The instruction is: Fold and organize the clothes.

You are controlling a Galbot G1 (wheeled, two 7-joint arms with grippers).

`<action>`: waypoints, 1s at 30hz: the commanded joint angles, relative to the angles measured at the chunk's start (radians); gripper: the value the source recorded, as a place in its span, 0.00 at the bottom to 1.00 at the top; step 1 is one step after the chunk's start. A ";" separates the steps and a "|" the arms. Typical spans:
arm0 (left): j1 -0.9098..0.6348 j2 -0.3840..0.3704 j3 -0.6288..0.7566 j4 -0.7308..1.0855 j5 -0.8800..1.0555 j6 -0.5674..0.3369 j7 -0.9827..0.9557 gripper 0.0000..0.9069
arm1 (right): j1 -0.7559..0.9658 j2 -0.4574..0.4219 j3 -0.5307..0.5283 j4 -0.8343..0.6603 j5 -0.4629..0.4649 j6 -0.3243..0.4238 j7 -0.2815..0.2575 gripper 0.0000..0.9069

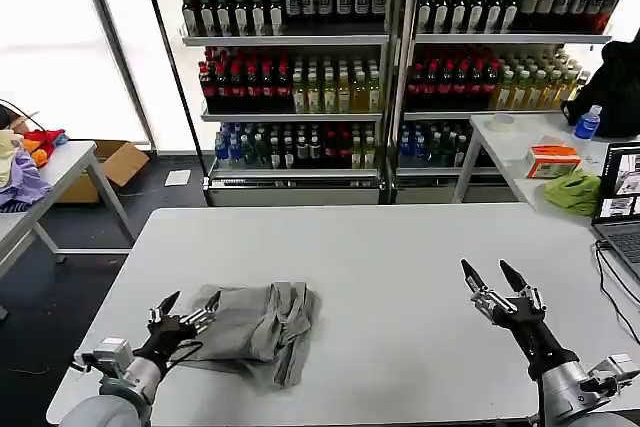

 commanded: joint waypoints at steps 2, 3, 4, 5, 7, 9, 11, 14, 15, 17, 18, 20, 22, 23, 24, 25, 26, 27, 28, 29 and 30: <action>0.004 -0.011 -0.063 0.120 0.010 0.005 0.064 1.00 | 0.001 0.000 0.003 -0.005 0.001 0.001 -0.002 1.00; -0.001 -0.015 -0.059 0.127 0.013 0.004 0.064 1.00 | 0.001 0.001 0.003 -0.005 0.001 0.001 -0.002 1.00; -0.006 -0.019 -0.055 0.136 0.009 0.005 0.065 1.00 | 0.001 0.001 0.003 -0.006 0.001 0.001 -0.003 1.00; -0.008 -0.022 -0.049 0.137 0.009 0.006 0.063 1.00 | 0.001 0.001 0.003 -0.006 0.002 0.001 -0.003 1.00; -0.009 -0.031 -0.038 0.132 0.001 0.014 0.061 1.00 | 0.002 0.002 0.006 -0.010 0.001 0.001 -0.004 1.00; -0.010 -0.035 -0.030 0.128 -0.002 0.020 0.063 1.00 | 0.001 0.002 0.006 -0.012 0.001 0.001 -0.003 1.00; -0.012 -0.039 -0.022 0.128 -0.019 0.024 0.066 1.00 | 0.000 0.003 0.005 -0.014 -0.001 0.002 -0.004 1.00; -0.025 -0.046 -0.016 0.142 -0.039 0.029 0.066 1.00 | 0.001 0.005 0.005 -0.012 -0.001 0.000 0.002 1.00; -0.027 -0.048 -0.014 0.143 -0.042 0.030 0.066 1.00 | 0.002 0.005 0.005 -0.013 -0.002 0.000 0.002 1.00; -0.029 -0.049 -0.009 0.148 -0.055 0.033 0.071 1.00 | 0.004 0.005 0.004 -0.014 -0.001 0.000 0.004 1.00; -0.029 -0.049 -0.007 0.151 -0.057 0.033 0.072 0.93 | 0.004 0.005 0.005 -0.014 -0.002 0.000 0.003 1.00; -0.032 -0.051 -0.005 0.157 -0.072 0.033 0.070 0.56 | 0.005 0.004 0.006 -0.014 -0.001 0.000 0.002 1.00; -0.033 -0.053 -0.003 0.159 -0.077 0.034 0.069 0.16 | 0.004 0.004 0.006 -0.013 -0.001 0.000 0.003 1.00; -0.032 -0.055 -0.002 0.158 -0.077 0.033 0.069 0.06 | 0.004 0.004 0.007 -0.013 -0.001 0.000 0.002 1.00; -0.031 -0.055 -0.001 0.157 -0.078 0.033 0.070 0.00 | 0.004 0.004 0.007 -0.013 -0.002 0.000 0.002 1.00; -0.027 -0.057 0.004 0.153 -0.078 0.033 0.068 0.00 | 0.003 0.004 0.008 -0.012 -0.002 0.001 0.002 1.00; -0.026 -0.059 0.007 0.147 -0.076 0.033 0.068 0.00 | 0.003 0.005 0.009 -0.011 0.000 0.000 0.002 1.00; -0.023 -0.063 0.011 0.143 -0.076 0.030 0.070 0.00 | 0.003 0.006 0.009 -0.011 -0.001 0.000 0.002 1.00; -0.022 -0.066 0.013 0.139 -0.076 0.028 0.070 0.00 | 0.003 0.006 0.010 -0.010 -0.002 0.001 0.002 1.00; -0.022 -0.070 0.018 0.135 -0.076 0.028 0.069 0.00 | 0.003 0.007 0.009 -0.009 -0.001 0.000 0.003 1.00; -0.023 -0.073 0.022 0.132 -0.075 0.028 0.069 0.00 | 0.003 0.008 0.009 -0.009 -0.001 0.000 0.003 1.00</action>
